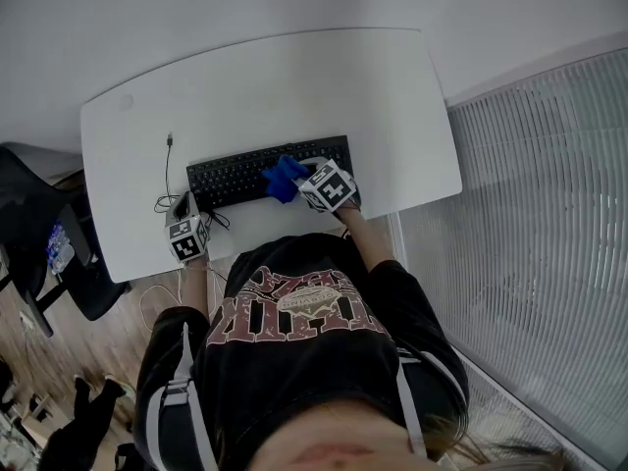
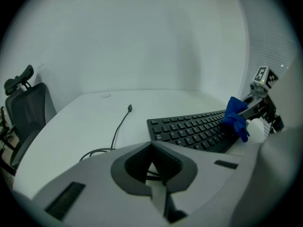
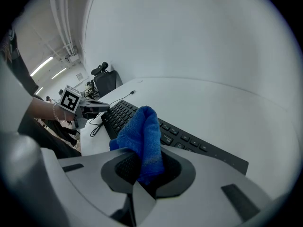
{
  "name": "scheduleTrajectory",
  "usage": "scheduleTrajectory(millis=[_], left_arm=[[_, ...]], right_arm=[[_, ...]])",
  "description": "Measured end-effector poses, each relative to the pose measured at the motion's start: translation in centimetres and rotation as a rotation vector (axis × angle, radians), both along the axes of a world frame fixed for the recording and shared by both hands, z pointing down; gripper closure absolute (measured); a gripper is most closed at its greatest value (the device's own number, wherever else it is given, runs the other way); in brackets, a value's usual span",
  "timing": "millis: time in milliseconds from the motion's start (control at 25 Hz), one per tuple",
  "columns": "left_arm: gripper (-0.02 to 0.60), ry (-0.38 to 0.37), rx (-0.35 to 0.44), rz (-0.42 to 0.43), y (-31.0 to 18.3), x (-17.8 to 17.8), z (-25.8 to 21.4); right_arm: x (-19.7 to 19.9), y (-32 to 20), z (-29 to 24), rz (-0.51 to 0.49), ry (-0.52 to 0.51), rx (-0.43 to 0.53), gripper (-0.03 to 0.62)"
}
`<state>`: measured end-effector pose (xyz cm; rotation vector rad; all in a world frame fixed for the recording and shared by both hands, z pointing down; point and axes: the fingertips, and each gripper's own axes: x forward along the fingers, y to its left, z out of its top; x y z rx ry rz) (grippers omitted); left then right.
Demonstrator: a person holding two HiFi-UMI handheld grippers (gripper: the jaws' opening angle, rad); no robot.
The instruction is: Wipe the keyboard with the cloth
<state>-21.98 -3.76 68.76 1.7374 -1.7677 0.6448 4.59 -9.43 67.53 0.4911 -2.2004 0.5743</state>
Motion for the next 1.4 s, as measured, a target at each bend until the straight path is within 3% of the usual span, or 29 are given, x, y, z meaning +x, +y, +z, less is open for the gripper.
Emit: scheduleTrajectory(millis=[480,1400], left_arm=[[0.549,-0.008,-0.008,-0.007,0.0,0.1,-0.2],[0.549,-0.023,-0.019,-0.024,-0.1,0.2,-0.3]], right_arm=[[5.1,-1.0,0.0,0.025,0.029,-0.025,0.53],[14.6,-1.8,0.5,0.233,0.03,-0.032,0.53]])
